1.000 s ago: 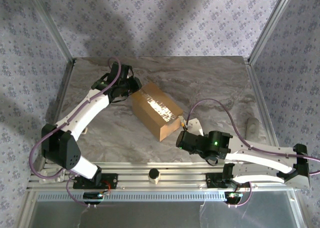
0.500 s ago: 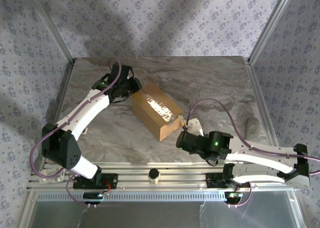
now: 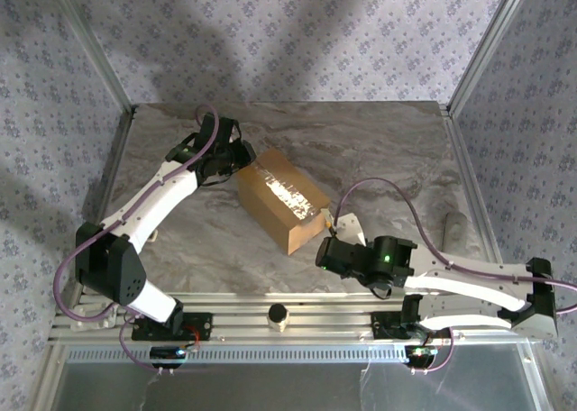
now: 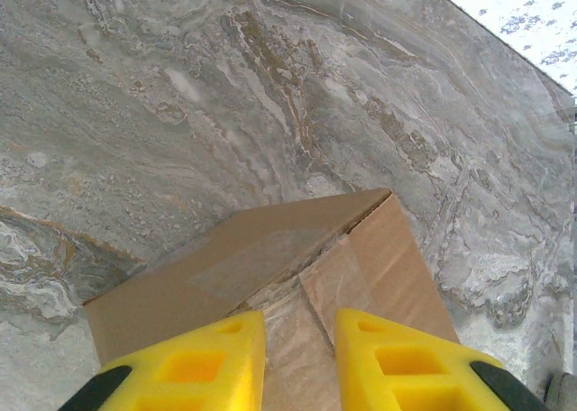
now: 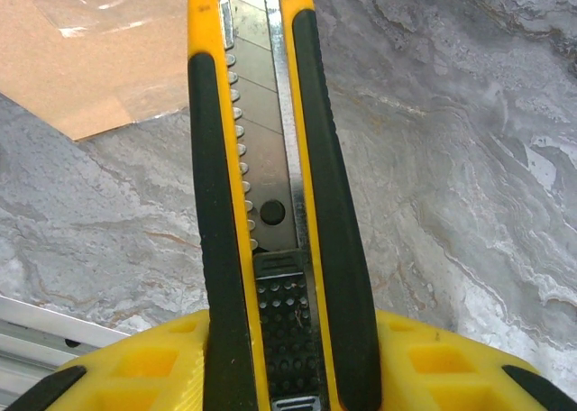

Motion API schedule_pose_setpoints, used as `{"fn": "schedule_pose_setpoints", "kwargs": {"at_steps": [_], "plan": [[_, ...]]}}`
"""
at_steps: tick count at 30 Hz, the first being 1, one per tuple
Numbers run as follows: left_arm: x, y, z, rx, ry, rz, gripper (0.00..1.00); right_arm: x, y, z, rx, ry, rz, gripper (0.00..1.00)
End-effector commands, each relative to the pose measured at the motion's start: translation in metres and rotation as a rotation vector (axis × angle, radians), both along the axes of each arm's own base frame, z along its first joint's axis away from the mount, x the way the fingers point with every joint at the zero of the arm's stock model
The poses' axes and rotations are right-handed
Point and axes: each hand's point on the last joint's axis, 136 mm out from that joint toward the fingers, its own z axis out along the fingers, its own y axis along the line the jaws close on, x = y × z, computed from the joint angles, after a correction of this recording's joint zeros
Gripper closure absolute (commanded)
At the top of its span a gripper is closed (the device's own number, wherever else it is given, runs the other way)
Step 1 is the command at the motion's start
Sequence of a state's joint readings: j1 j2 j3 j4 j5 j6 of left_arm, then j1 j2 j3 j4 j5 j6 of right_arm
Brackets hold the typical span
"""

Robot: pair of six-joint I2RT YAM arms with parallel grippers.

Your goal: Unpack the express box

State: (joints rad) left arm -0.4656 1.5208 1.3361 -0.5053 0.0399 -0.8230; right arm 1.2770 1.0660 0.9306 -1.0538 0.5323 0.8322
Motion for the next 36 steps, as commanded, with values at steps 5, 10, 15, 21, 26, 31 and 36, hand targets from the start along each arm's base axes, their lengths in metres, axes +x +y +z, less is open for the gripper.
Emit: {"fn": "schedule_pose_setpoints", "kwargs": {"at_steps": [5,10,15,21,26,31,36], "plan": [[-0.002,0.001,-0.006,-0.001,0.021,-0.004,0.73,0.003,0.000,0.008,-0.023,-0.017,-0.024,1.00],[-0.001,0.000,-0.007,0.000,0.022,-0.006,0.73,0.004,0.002,0.012,-0.021,-0.023,-0.020,1.00],[0.003,0.005,-0.001,0.019,0.007,-0.012,0.73,0.004,0.002,0.014,-0.016,-0.024,-0.024,1.00],[0.022,0.029,0.006,0.089,-0.001,0.011,0.73,0.004,0.003,0.015,-0.006,-0.021,-0.030,1.00],[0.041,0.045,0.001,0.127,0.007,0.043,0.74,0.004,0.004,0.014,-0.006,-0.011,-0.032,1.00],[0.058,0.044,-0.008,0.154,0.021,0.029,0.74,0.004,0.004,0.014,-0.014,-0.009,-0.032,1.00],[0.068,0.034,-0.019,0.149,0.038,-0.010,0.75,0.005,0.005,0.014,-0.018,-0.006,-0.034,1.00]]}}
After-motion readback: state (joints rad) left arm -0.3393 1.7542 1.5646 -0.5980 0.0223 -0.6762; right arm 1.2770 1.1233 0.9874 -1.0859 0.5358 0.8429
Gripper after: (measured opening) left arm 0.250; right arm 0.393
